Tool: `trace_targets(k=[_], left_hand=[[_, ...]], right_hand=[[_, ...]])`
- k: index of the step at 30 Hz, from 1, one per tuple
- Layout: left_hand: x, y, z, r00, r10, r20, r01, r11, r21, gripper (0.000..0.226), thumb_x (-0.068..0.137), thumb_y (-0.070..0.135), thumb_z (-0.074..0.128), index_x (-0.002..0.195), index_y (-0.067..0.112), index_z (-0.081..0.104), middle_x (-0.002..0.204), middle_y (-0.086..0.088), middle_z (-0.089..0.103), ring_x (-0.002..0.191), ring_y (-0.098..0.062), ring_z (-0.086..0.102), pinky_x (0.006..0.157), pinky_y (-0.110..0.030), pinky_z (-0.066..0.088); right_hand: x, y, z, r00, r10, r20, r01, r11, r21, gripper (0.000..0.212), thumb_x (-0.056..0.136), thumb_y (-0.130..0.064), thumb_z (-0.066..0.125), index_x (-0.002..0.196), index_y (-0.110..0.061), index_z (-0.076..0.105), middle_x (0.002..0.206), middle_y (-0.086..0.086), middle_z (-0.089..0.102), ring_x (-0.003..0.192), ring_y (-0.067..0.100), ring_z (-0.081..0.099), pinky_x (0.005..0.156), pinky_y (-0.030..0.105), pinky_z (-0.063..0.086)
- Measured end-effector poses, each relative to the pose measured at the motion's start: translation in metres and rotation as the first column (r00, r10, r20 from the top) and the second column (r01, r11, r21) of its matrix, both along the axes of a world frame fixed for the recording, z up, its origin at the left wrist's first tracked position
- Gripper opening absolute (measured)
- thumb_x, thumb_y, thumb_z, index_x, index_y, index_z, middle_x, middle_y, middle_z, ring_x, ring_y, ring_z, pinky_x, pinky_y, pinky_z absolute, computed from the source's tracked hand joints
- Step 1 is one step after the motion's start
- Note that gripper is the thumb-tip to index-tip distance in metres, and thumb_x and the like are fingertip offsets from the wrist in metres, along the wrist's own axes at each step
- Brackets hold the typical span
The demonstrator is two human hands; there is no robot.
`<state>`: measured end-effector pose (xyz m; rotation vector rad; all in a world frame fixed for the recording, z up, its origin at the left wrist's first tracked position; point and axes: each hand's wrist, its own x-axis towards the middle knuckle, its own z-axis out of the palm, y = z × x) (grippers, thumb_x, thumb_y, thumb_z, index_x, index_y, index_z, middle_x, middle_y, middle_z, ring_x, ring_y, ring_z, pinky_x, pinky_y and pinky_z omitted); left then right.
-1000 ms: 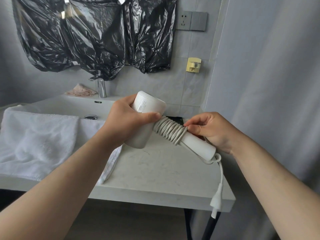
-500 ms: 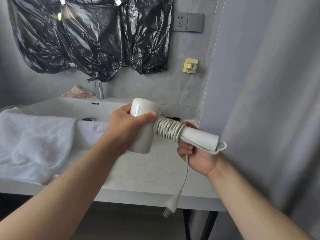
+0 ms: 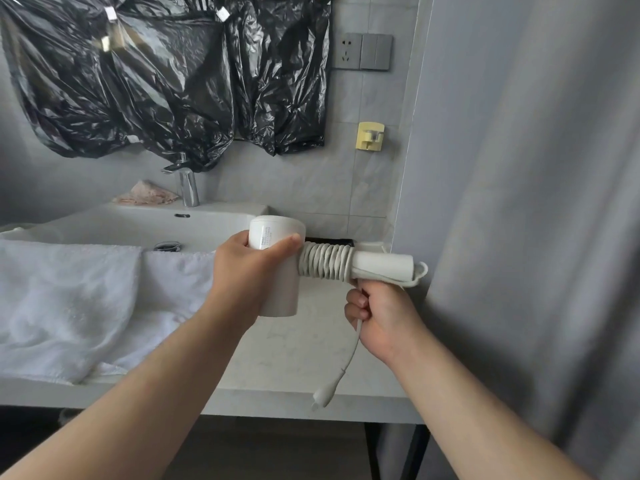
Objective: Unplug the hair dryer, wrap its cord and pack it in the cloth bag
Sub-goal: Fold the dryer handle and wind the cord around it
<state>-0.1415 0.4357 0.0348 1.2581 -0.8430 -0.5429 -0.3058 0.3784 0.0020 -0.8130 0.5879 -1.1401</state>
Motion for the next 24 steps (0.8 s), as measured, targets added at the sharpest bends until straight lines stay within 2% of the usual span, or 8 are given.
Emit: trace_targets(k=[4,6,9,13,15,17,21,24], left_hand=[[-0.001,-0.002,0.001,0.997,0.078,-0.021,-0.078,0.997,-0.001,0.038,0.067,0.037,0.086,0.091,0.011,0.070,0.081,-0.007,0.070,0.063,-0.021,0.064,0.052,-0.036,0.058],[-0.001,-0.001,0.001,0.994,0.109,0.012,-0.108,0.994,-0.020,0.036,0.069,0.034,0.086,0.091,0.012,0.069,0.080,-0.005,0.069,0.062,-0.018,0.063,0.051,-0.033,0.057],[-0.002,-0.001,0.003,0.986,0.147,0.074,-0.144,0.989,-0.043,0.035,0.068,0.035,0.086,0.090,0.014,0.068,0.076,0.001,0.068,0.061,-0.014,0.061,0.052,-0.030,0.054],[-0.002,-0.002,0.005,0.975,0.184,0.122,-0.179,0.983,-0.051,0.038,0.065,0.041,0.085,0.089,0.016,0.068,0.074,0.004,0.068,0.060,-0.011,0.060,0.055,-0.033,0.055],[-0.002,-0.004,0.004,0.967,0.205,0.152,-0.200,0.979,-0.050,0.042,0.062,0.046,0.084,0.088,0.018,0.067,0.076,0.004,0.069,0.062,-0.012,0.062,0.059,-0.036,0.056],[-0.002,-0.004,0.004,0.954,0.234,0.189,-0.229,0.972,-0.049,0.042,0.062,0.047,0.082,0.088,0.019,0.066,0.077,0.005,0.068,0.065,-0.012,0.062,0.060,-0.035,0.055],[-0.002,-0.004,0.001,0.934,0.267,0.236,-0.267,0.963,-0.034,0.041,0.060,0.050,0.079,0.089,0.026,0.062,0.081,0.008,0.068,0.073,-0.013,0.065,0.064,-0.037,0.055],[-0.001,-0.003,-0.002,0.924,0.279,0.262,-0.281,0.959,-0.031,0.043,0.060,0.051,0.079,0.092,0.028,0.060,0.082,0.010,0.067,0.076,-0.012,0.065,0.064,-0.034,0.052]], right_hand=[[0.006,0.012,-0.007,0.953,-0.158,-0.257,0.105,0.973,-0.206,0.023,0.098,-0.003,0.045,0.079,-0.010,0.055,0.070,0.003,0.049,0.040,0.007,0.027,0.039,0.021,0.020],[0.006,0.015,-0.006,0.889,-0.244,-0.388,0.120,0.941,-0.315,0.025,0.098,-0.009,0.046,0.075,-0.008,0.056,0.067,0.002,0.050,0.040,0.008,0.029,0.042,0.024,0.024],[0.006,0.017,-0.004,0.760,-0.350,-0.547,0.081,0.887,-0.454,0.025,0.098,-0.020,0.049,0.081,-0.008,0.061,0.063,0.000,0.053,0.048,0.012,0.040,0.054,0.031,0.033],[0.004,0.020,0.002,0.616,-0.444,-0.650,-0.007,0.823,-0.569,0.022,0.097,-0.021,0.047,0.082,-0.015,0.062,0.060,0.000,0.058,0.061,0.019,0.054,0.062,0.035,0.040],[0.002,0.018,0.004,0.499,-0.501,-0.707,-0.088,0.783,-0.616,0.024,0.097,-0.022,0.046,0.081,-0.011,0.059,0.069,0.009,0.063,0.069,0.027,0.059,0.064,0.040,0.045],[-0.001,0.017,0.004,0.411,-0.537,-0.737,-0.164,0.751,-0.639,0.026,0.096,-0.024,0.045,0.078,-0.007,0.054,0.072,0.013,0.063,0.069,0.031,0.058,0.064,0.042,0.047],[-0.007,0.018,0.007,0.362,-0.490,-0.793,-0.269,0.760,-0.592,0.031,0.094,-0.022,0.043,0.065,-0.014,0.038,0.064,0.008,0.050,0.057,0.023,0.044,0.054,0.033,0.034],[-0.010,0.022,0.009,0.306,-0.539,-0.785,-0.329,0.714,-0.618,0.031,0.093,-0.020,0.045,0.064,-0.015,0.036,0.066,0.010,0.055,0.058,0.025,0.046,0.055,0.032,0.035]])
